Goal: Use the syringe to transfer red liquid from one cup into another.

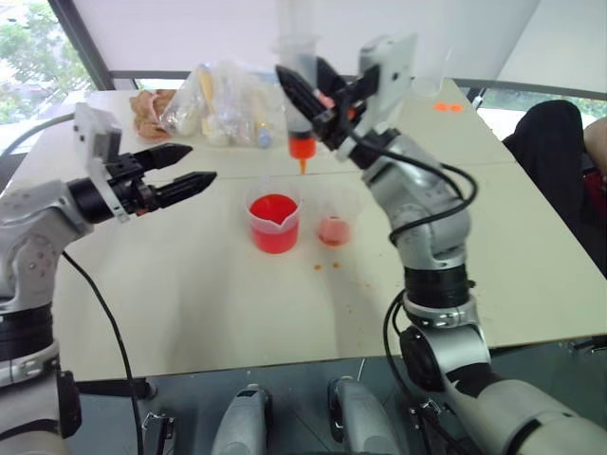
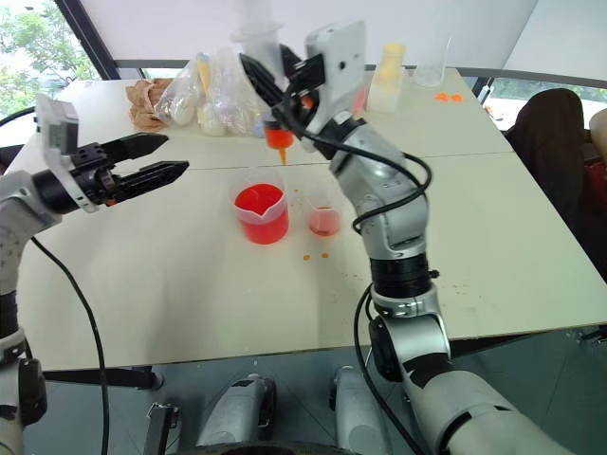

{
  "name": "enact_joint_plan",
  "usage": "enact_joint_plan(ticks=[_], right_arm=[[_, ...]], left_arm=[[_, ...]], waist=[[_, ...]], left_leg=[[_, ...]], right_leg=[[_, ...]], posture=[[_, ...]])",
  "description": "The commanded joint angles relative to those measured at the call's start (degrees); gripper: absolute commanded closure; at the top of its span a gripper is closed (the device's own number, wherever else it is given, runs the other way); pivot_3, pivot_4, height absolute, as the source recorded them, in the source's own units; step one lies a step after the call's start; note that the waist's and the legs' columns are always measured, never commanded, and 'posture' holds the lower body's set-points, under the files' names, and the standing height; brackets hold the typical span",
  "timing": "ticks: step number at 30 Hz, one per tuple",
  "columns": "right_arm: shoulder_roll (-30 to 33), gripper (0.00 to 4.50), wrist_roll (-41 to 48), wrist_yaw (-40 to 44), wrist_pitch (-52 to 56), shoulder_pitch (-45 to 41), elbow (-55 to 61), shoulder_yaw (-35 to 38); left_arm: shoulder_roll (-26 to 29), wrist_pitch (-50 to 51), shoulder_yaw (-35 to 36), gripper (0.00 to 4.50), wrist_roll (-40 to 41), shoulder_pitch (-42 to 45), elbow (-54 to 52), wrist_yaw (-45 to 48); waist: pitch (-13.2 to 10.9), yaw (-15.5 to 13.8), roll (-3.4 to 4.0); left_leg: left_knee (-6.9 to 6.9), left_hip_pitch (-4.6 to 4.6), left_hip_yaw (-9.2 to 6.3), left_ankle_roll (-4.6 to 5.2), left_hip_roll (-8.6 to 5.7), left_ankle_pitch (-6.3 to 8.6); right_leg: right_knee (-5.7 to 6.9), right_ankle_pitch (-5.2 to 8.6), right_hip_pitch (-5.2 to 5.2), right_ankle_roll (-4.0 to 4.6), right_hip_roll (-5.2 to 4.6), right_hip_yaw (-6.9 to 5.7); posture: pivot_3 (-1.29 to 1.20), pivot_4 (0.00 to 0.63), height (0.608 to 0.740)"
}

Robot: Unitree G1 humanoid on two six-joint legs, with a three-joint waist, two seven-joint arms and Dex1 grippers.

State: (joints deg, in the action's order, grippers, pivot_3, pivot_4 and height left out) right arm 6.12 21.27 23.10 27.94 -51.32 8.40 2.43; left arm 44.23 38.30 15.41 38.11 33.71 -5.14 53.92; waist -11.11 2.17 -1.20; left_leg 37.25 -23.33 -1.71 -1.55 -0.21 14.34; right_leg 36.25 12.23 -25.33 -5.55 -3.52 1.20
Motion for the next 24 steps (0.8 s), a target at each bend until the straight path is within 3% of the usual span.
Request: enact_joint_plan(ticks=[1, 6, 11, 17, 24], right_arm=[[1.2, 3.11, 1.3, -1.7, 2.3, 3.3, 6.2, 0.7], [1.5, 3.11, -2.0, -3.6, -0.8, 9.7, 5.8, -0.9], [1.8, 3.11, -6.3, -4.3, -6.1, 10.9, 2.5, -3.1], [2.1, 3.11, -8.6, -4.5, -9.7, 11.3, 0.4, -3.7], [1.8, 3.11, -9.9, -5.8, -10.9, 12.7, 0.7, -3.6]], left_arm=[[-1.1, -3.6, -2.9, 0.65, -1.4, 5.2, 2.9, 1.9], [-6.3, -9.1, -8.4, 0.65, -4.7, 15.4, 10.6, 4.8], [-12.9, -17.6, -13.0, 0.65, -10.1, 26.8, 21.9, 7.2], [-21.2, -29.0, -13.7, 0.65, -16.3, 39.7, 39.0, 3.7], [-23.8, -36.0, -12.7, 0.65, -18.8, 44.8, 49.7, 3.9]], waist=[[0.0, 0.1, -0.01], [0.0, 0.3, -0.01], [0.0, 0.2, -0.01], [0.0, 0.3, -0.01], [0.0, 0.3, -0.01]], left_leg=[[0.0, 0.01, -0.01, 0.0, 0.0, 0.0], [0.0, 0.01, 0.04, 0.0, -0.02, 0.0], [0.03, -0.02, 0.05, 0.01, -0.03, 0.0], [0.02, -0.03, 0.06, 0.02, -0.04, 0.0], [0.01, -0.02, 0.04, 0.02, -0.03, 0.0]], right_leg=[[0.0, 0.0, 0.02, 0.0, 0.01, -0.01], [0.01, 0.0, 0.02, 0.0, 0.02, 0.02], [-0.01, 0.0, 0.02, -0.01, 0.04, 0.04], [-0.06, 0.0, 0.02, -0.02, 0.03, 0.04], [-0.04, 0.0, 0.01, -0.02, 0.06, 0.04]], posture=[[0.0, 0.15, 0.74], [0.0, 0.15, 0.74], [0.0, 0.15, 0.74], [0.0, 0.15, 0.74], [0.0, 0.15, 0.74]])
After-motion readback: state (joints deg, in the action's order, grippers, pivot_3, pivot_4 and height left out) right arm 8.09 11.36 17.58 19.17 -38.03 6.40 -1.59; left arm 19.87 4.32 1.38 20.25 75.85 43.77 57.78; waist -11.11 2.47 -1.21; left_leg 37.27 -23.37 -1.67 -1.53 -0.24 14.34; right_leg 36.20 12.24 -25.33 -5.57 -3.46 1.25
